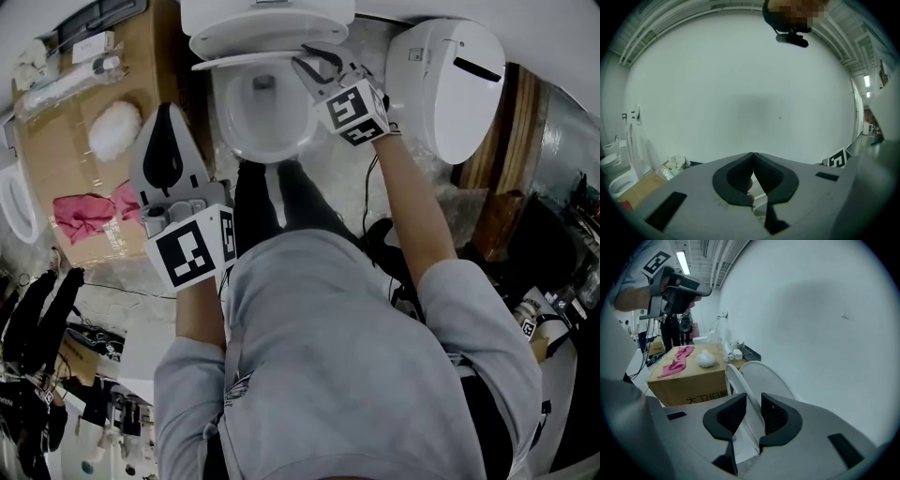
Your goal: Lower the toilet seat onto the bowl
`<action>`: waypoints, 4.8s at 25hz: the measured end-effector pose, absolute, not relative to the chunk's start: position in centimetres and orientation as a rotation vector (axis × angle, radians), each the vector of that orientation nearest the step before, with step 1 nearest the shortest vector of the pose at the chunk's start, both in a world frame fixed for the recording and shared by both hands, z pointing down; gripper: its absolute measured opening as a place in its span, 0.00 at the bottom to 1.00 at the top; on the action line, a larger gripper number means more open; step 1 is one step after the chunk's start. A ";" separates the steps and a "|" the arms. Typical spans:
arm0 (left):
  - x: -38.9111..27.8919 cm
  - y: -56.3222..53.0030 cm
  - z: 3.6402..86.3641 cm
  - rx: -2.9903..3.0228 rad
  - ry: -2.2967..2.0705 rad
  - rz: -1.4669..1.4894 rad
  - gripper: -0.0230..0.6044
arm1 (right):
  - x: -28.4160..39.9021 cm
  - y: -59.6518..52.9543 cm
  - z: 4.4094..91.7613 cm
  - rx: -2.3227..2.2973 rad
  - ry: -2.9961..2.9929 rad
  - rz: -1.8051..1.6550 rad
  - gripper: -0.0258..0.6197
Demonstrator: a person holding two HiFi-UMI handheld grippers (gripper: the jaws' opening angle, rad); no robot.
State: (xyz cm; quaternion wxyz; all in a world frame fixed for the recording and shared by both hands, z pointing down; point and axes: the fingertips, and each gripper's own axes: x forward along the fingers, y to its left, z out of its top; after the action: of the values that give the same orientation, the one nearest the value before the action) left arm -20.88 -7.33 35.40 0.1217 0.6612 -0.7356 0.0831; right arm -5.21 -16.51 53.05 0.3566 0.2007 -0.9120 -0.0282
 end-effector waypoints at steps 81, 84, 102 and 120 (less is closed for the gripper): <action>-15.1 -1.8 44.8 1.951 -2.026 0.367 0.04 | 0.5 5.9 62.3 0.077 -2.318 0.039 0.16; -14.9 -1.7 45.3 1.942 -2.021 0.375 0.04 | 0.6 6.7 63.2 0.045 -2.304 0.048 0.16; -14.3 -1.2 47.7 1.914 -1.997 0.409 0.04 | 1.5 10.8 68.4 -0.087 -2.233 0.104 0.15; -14.1 -1.0 49.3 1.900 -1.972 0.433 0.04 | 2.1 12.6 72.1 -0.148 -2.184 0.150 0.14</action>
State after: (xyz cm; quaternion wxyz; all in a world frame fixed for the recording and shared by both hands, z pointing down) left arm -14.11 -1.00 49.31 0.1835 0.6738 -0.6991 0.1535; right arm 2.08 12.64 72.10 0.4563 -0.0599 -0.8857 0.0608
